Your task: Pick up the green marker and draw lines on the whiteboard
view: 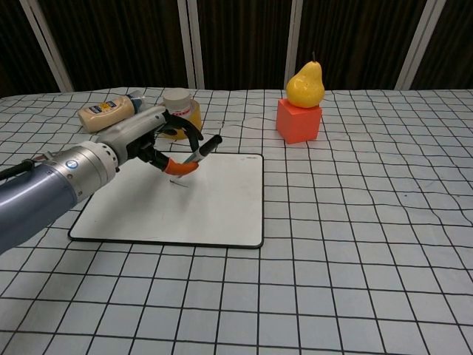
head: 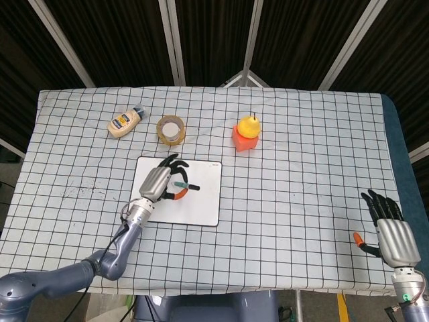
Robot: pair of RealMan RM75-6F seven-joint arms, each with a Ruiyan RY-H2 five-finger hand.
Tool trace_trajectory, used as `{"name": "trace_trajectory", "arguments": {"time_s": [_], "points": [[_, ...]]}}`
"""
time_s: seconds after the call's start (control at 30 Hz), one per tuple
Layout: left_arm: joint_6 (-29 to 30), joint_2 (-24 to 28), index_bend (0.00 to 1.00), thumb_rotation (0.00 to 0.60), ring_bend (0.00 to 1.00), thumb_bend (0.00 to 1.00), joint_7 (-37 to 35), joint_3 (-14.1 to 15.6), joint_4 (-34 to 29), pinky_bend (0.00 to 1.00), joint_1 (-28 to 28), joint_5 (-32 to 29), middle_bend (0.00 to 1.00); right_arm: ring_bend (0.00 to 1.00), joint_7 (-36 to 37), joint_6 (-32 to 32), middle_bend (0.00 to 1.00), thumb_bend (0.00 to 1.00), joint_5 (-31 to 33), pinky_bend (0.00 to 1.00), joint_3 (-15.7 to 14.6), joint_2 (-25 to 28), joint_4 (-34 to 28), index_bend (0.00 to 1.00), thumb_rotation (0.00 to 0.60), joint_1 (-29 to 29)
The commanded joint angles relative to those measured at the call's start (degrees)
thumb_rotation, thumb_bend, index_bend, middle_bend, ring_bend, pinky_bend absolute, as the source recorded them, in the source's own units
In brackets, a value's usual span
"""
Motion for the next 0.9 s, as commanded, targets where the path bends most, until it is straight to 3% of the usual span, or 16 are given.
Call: {"name": "trace_trajectory", "arguments": {"time_s": [0.03, 0.23, 0.53, 0.9], "points": [[0.48, 0.78, 0.71, 0.6, 0.05, 0.53, -0.19, -0.03, 1.8, 0.11, 0.24, 0.33, 0.25, 0.0, 0.02, -0.07, 0.0, 0.32, 0.07, 0.04, 0.02, -0.01, -0.03, 0.0, 0.6, 0.03], [2.78, 2.33, 0.71, 0.6, 0.05, 0.53, -2.05, -0.97, 3.17, 0.11, 0.95, 0.9, 0.25, 0.0, -0.08, 0.06, 0.0, 0.32, -0.01, 0.04, 0.01, -0.03, -0.14, 0.0, 0.6, 0.01], [4.43, 4.34, 0.71, 0.6, 0.05, 0.53, -3.9, -1.99, -2.66, 0.11, 1.84, 0.67, 0.25, 0.0, -0.37, 0.25, 0.0, 0.32, -0.38, 0.04, -0.07, -0.24, -0.27, 0.0, 0.6, 0.03], [1.71, 0.66, 0.71, 0.6, 0.05, 0.53, -0.54, -2.79, -5.74, 0.11, 0.84, -3.89, 0.25, 0.0, -0.05, 0.27, 0.0, 0.32, -0.32, 0.04, -0.04, -0.19, -0.2, 0.0, 0.6, 0.01]]}}
